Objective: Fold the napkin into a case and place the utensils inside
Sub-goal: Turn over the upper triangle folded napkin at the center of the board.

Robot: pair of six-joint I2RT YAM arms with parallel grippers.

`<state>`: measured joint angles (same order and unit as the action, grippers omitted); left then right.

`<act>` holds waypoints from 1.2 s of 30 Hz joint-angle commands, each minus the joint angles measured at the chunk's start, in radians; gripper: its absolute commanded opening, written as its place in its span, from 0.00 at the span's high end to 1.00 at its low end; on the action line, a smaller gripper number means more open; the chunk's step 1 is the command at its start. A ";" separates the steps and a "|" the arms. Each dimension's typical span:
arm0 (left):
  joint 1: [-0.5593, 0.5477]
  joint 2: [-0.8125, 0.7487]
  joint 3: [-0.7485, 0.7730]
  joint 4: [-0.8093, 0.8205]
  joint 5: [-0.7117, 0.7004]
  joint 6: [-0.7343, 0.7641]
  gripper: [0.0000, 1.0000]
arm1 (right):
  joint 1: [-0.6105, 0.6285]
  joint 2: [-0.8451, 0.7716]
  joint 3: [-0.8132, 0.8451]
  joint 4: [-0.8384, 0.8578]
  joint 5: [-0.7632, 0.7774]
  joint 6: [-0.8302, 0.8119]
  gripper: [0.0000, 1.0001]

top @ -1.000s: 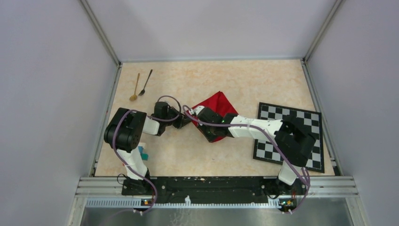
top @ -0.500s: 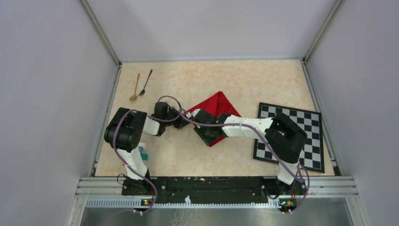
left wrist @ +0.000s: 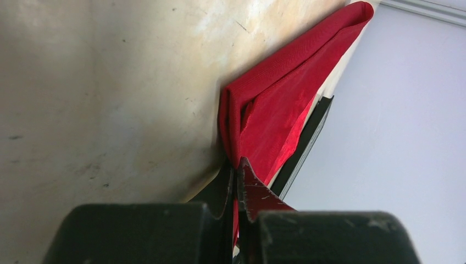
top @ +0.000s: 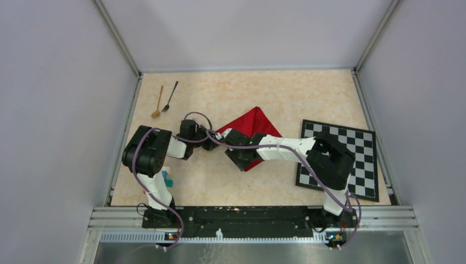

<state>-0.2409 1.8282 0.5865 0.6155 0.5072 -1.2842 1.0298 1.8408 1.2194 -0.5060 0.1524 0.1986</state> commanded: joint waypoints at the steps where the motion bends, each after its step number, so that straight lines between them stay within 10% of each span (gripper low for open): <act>1: 0.005 0.017 -0.015 0.030 -0.001 0.006 1.00 | 0.009 0.031 0.035 0.024 0.014 -0.021 0.58; 12: 0.005 0.023 -0.014 0.038 0.004 0.000 1.00 | 0.013 0.083 0.019 0.030 0.014 -0.017 0.58; 18: 0.008 0.020 -0.006 0.019 -0.004 0.018 1.00 | 0.013 0.084 -0.001 0.031 0.088 -0.006 1.00; 22: 0.013 0.000 0.024 -0.031 -0.008 0.058 1.00 | 0.013 0.053 0.013 0.032 0.087 -0.014 1.00; 36: 0.147 -0.367 0.233 -0.835 -0.072 0.152 1.00 | 0.011 -0.086 0.005 0.281 -0.424 0.208 1.00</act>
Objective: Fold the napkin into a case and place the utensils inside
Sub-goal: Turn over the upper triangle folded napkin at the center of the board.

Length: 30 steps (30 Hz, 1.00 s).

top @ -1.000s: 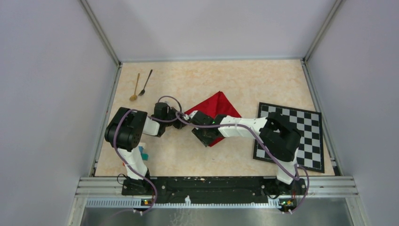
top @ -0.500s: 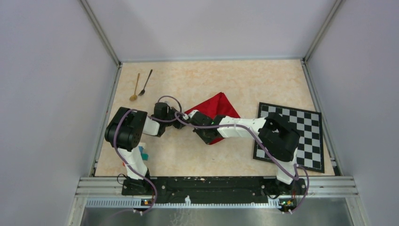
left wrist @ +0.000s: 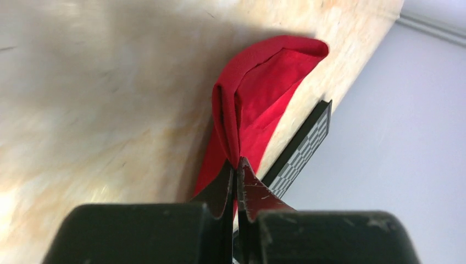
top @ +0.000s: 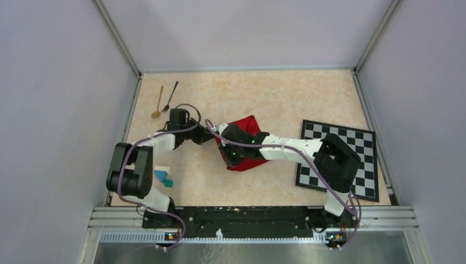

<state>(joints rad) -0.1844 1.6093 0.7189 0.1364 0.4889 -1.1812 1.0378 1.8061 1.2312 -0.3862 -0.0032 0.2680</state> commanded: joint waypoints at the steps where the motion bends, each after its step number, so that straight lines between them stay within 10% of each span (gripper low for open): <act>1: 0.110 -0.188 0.144 -0.470 -0.104 0.075 1.00 | 0.004 -0.047 -0.010 0.249 -0.332 0.180 1.00; 9: 0.136 -0.454 0.469 -0.885 -0.467 0.234 1.00 | 0.041 0.018 -0.019 0.940 -0.730 0.633 1.00; 20: -0.081 -0.138 0.501 -0.547 -0.478 0.486 1.00 | -0.057 0.194 -0.353 1.712 -0.864 1.067 1.00; 30: -0.256 0.211 0.670 -0.402 -0.382 0.555 1.00 | -0.244 0.187 -0.676 1.575 -0.934 0.857 1.00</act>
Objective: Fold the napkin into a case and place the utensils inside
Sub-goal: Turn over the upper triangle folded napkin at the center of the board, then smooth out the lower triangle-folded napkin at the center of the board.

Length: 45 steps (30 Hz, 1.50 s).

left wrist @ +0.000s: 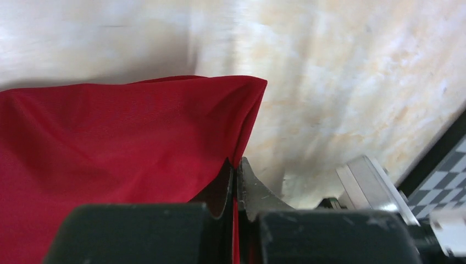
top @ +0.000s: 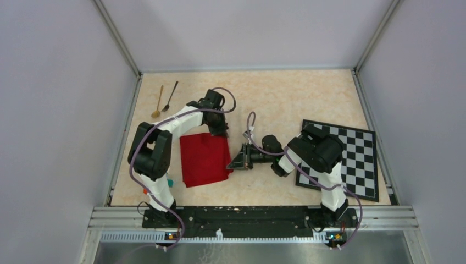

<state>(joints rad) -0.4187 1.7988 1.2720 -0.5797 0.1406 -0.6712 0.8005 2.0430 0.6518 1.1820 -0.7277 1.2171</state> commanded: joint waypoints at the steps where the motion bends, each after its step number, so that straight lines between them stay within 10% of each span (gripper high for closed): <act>1: -0.031 0.039 0.126 0.317 -0.024 0.043 1.00 | -0.015 -0.066 -0.117 -0.039 -0.195 -0.116 1.00; 6: -0.048 0.114 0.159 0.317 0.075 0.050 0.79 | -0.052 -0.205 -0.178 -0.333 -0.070 -0.246 0.83; 11: -0.062 0.066 0.210 0.260 0.206 0.128 0.37 | -0.115 -0.440 -0.184 -0.842 0.122 -0.433 0.52; 16: -0.064 -0.120 0.125 0.190 0.263 0.211 0.25 | -0.243 -0.590 -0.173 -1.010 0.173 -0.517 0.46; 31: -0.357 -0.355 -0.359 0.132 0.097 0.091 0.44 | -0.312 -0.203 0.170 -0.800 0.066 -0.427 0.81; 45: -0.518 -0.219 -0.339 0.079 -0.047 0.044 0.62 | -0.193 -0.292 -0.072 -0.716 0.052 -0.394 0.75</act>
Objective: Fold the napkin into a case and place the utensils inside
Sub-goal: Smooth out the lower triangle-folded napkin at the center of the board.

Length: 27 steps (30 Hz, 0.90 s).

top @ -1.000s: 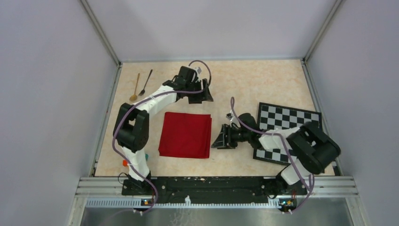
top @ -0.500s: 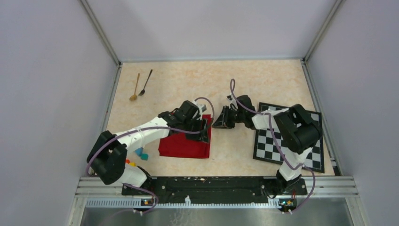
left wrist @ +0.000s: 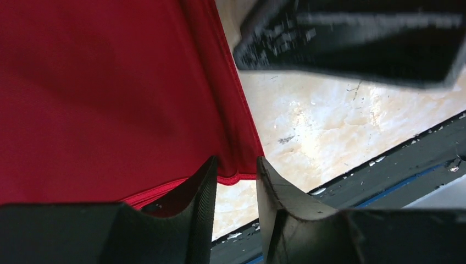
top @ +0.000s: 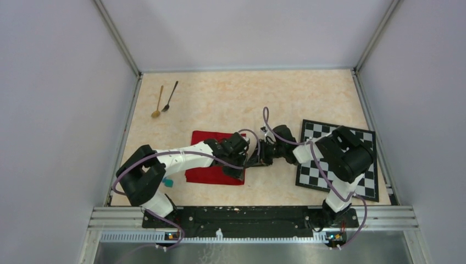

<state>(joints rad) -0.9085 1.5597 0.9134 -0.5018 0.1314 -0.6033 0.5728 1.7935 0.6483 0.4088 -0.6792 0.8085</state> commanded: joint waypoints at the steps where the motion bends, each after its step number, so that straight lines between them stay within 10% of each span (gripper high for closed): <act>1: -0.035 0.026 0.020 0.002 -0.039 -0.028 0.64 | 0.046 -0.051 -0.083 0.065 0.006 0.020 0.76; 12: -0.063 0.053 0.033 -0.039 -0.108 -0.037 0.74 | 0.155 -0.071 -0.198 0.186 0.015 0.104 0.74; 22: -0.071 -0.026 0.024 -0.058 -0.107 -0.059 0.54 | 0.169 -0.073 -0.222 0.205 0.027 0.107 0.76; 27: -0.072 -0.063 0.002 -0.064 -0.122 -0.073 0.61 | 0.171 -0.071 -0.227 0.208 0.027 0.105 0.79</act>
<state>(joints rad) -0.9756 1.5524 0.9222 -0.5545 0.0307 -0.6579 0.7265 1.7351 0.4423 0.6212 -0.6899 0.9371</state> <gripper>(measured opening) 0.425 0.222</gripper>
